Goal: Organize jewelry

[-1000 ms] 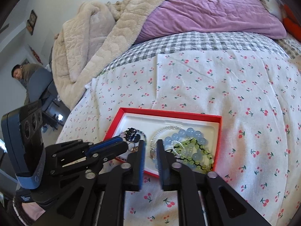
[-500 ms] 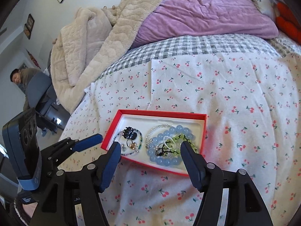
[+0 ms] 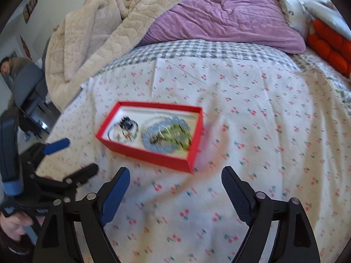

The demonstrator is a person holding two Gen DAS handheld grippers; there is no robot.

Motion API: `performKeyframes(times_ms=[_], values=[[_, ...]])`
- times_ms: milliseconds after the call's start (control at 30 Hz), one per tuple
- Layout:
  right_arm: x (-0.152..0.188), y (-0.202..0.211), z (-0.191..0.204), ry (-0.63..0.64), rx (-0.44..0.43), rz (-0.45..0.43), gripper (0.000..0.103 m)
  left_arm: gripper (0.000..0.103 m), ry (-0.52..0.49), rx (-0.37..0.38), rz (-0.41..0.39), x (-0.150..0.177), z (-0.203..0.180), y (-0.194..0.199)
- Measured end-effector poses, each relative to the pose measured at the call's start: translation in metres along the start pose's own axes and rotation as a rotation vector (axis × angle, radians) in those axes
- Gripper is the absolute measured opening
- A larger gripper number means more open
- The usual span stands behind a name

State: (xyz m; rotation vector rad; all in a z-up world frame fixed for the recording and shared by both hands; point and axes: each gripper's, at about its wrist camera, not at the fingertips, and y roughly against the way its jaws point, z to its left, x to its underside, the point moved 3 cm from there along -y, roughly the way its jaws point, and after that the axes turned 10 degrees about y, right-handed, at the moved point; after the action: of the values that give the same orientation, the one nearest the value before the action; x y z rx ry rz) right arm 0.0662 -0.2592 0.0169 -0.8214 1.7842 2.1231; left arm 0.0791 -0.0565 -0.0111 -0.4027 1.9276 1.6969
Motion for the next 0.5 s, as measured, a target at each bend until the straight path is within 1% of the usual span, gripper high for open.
performKeyframes(times_ms=[67,100,167,267,400,500], values=[[0.008,0.002,0.004,0.018,0.032,0.027,0.101,0.102,0.011,-0.017,0.023,0.007,0.001,0.002],[0.012,0.002,0.005,0.023,0.044,0.046,0.103,0.102,0.017,-0.020,0.032,0.011,0.001,0.003],[0.020,0.002,0.008,0.026,0.062,0.094,0.103,0.102,0.028,-0.044,0.051,0.018,0.003,0.006],[0.029,0.004,0.011,0.015,0.075,0.132,0.103,0.102,0.047,-0.066,0.064,0.027,0.006,0.011],[0.037,0.009,0.017,0.022,0.076,0.151,0.103,0.102,0.077,-0.079,0.067,0.035,0.009,0.018],[0.041,0.012,0.020,0.028,0.089,0.153,0.103,0.102,0.090,-0.075,0.064,0.037,0.010,0.024]])
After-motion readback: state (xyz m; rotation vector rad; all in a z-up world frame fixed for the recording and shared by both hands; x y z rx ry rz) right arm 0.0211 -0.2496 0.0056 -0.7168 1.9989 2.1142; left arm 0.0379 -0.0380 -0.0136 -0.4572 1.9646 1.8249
